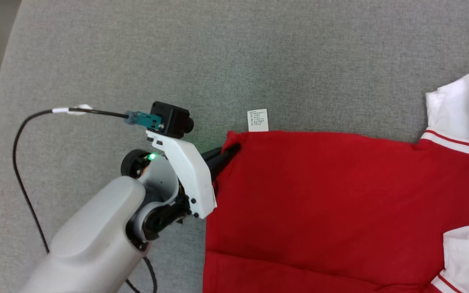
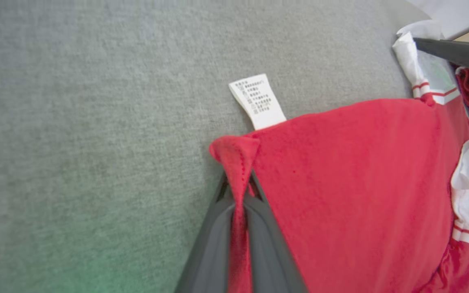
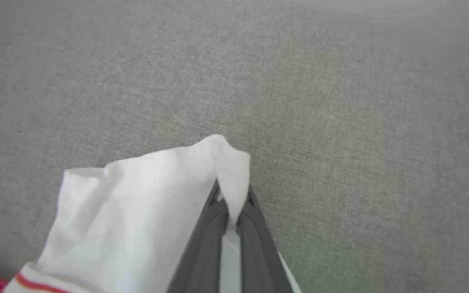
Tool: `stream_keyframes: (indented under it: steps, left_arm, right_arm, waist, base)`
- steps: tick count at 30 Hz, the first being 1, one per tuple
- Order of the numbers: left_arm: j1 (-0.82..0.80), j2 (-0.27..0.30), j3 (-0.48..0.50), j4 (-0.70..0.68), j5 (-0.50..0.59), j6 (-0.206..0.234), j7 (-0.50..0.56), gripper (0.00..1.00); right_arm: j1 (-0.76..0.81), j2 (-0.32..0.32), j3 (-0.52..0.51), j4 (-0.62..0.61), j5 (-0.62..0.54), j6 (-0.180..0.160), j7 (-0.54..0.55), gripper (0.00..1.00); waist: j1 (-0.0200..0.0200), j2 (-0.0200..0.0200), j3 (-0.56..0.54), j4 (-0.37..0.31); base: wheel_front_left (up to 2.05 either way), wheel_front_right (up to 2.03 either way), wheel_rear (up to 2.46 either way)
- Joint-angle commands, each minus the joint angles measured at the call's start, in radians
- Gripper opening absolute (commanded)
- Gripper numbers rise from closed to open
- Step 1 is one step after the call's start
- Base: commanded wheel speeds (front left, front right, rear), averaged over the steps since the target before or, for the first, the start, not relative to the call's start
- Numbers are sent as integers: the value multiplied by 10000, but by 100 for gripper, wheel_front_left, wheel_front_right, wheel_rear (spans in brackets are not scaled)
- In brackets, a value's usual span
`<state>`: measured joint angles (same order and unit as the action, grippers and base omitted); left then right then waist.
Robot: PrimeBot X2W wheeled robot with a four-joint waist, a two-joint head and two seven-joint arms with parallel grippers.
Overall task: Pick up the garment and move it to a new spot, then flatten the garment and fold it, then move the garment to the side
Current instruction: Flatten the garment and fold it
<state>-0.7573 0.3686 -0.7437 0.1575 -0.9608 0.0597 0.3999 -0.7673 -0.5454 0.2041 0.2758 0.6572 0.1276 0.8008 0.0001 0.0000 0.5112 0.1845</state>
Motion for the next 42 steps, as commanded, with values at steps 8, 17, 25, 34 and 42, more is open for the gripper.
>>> stream_keyframes:
  steps: [8,17,25,34,42]
  left_arm:
    - [-320,56,689,362,-23,30,-947,0]
    - [759,77,772,-113,-50,31,-1794,0]
    - [3063,591,768,-1487,-133,719,-2585,0]
    - [4844,961,900,-2203,-494,1261,-2891,43]
    - [5407,1425,984,-2319,812,1677,-4333,100]
  right_arm:
    - [-593,-81,-416,472,43,29,-1893,0]
    - [1250,-634,-88,-544,986,31,-2763,0]
    - [4688,-868,-637,-2198,1697,31,-3769,0]
    - [6753,-123,-629,-2528,1343,29,-3921,55]
    - [7541,35,-1089,-2799,1311,29,-3535,100]
  waist:
    - [-1,0,-530,-192]
    - [-1,0,-1482,-633]
    - [-1,0,-2381,-1154]
    - [-1,0,-2694,-1599]
    - [-1,0,-3081,-1785]
  base:
    - [0,0,0]
    - [0,0,0]
    - [0,0,0]
    - [0,0,0]
    - [0,0,0]
